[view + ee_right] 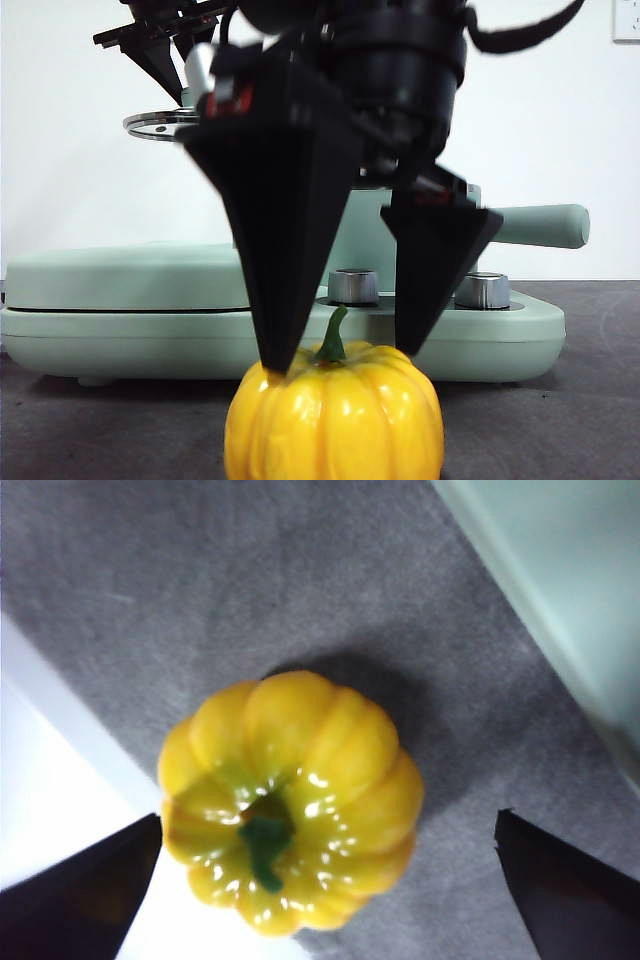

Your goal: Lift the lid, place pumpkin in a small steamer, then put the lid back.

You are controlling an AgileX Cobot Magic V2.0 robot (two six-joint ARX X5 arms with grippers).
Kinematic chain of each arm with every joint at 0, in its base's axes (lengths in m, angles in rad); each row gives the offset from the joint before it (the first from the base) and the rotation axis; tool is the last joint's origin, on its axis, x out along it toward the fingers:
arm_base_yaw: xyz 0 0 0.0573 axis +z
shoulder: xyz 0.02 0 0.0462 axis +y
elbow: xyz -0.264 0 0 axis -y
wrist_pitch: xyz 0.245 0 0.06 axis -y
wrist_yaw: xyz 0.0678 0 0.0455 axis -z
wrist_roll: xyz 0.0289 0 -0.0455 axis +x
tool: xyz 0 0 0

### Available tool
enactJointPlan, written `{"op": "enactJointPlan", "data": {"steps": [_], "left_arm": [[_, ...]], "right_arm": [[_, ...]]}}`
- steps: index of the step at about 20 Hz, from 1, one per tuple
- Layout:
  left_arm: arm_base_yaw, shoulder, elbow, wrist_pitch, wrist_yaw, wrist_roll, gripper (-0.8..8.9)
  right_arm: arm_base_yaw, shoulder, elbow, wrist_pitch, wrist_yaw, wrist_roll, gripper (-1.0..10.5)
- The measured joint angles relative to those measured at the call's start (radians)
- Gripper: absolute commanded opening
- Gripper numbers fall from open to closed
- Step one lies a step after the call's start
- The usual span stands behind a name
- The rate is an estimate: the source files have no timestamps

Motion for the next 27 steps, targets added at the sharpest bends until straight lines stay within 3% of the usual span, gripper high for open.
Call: {"op": "enactJointPlan", "data": {"steps": [9,14,18,24,27], "left_arm": [[0.0,0.0,0.0,0.0,0.0,-0.005,0.82],[0.0,0.0,0.0,0.0,0.0,-0.006,0.82],[0.0,0.0,0.0,0.0,0.0,-0.006,0.82],[0.0,0.0,0.0,0.0,0.0,-0.006,0.82],[-0.003,0.0,0.0,0.0,0.0,-0.007,0.82]], "right_arm": [[0.038,0.098,0.0,0.045,-0.047,-0.023,6.7],[0.048,0.134,0.0,0.047,-0.045,-0.022,3.7],[0.034,0.134,0.037,-0.004,-0.045,-0.023,3.7],[-0.117,0.136,0.447,-0.345,-0.012,-0.068,3.7],[-0.235,0.195,0.718,-0.377,0.055,-0.086,3.7]]}}
